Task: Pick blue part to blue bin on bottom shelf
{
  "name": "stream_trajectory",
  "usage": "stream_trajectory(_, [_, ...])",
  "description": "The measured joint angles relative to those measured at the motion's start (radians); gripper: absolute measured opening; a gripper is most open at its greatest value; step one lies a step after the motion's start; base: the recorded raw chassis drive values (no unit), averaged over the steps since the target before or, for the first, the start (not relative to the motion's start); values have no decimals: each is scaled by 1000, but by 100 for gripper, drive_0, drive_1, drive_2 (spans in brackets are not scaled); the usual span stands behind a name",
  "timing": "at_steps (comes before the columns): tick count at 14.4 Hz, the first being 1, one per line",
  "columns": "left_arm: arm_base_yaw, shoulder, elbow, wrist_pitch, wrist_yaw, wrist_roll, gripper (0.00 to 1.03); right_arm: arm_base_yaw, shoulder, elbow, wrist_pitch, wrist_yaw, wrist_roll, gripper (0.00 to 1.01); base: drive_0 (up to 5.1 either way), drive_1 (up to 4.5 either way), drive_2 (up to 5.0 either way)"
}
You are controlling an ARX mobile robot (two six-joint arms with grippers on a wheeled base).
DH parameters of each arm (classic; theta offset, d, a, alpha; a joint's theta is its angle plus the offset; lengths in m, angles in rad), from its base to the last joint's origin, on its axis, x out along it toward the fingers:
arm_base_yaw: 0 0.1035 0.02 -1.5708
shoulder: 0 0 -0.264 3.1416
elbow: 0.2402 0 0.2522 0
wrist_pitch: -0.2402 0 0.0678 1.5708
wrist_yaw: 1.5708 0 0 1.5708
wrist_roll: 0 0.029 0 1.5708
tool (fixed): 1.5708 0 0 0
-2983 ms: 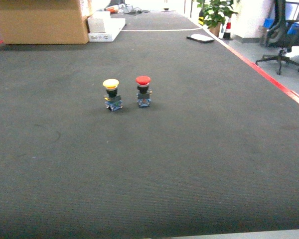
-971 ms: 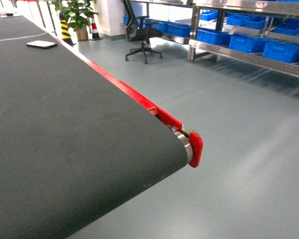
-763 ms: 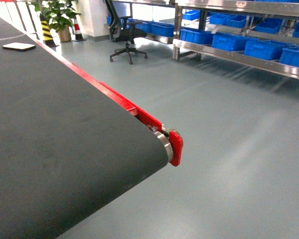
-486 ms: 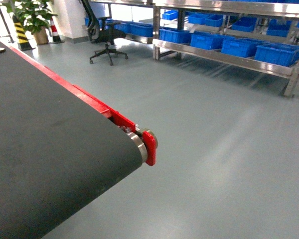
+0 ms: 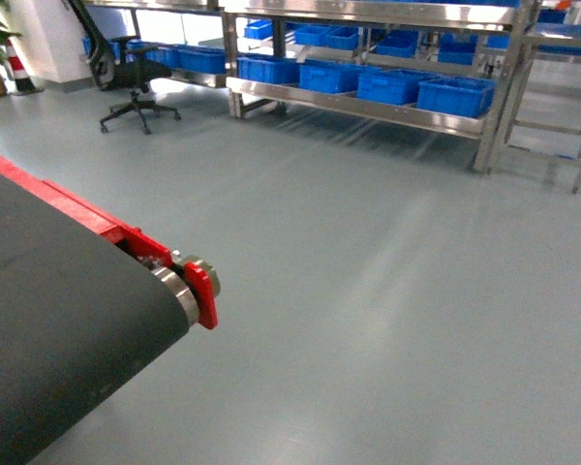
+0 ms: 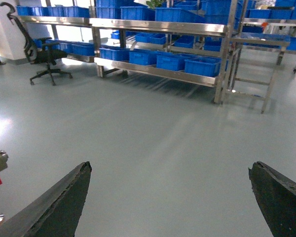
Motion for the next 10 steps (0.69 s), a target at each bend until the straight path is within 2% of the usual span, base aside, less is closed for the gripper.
stream_trajectory(10, [0,1,0,0,0,0,43,0,0,0,0,0,0,98,-160,-160,-160])
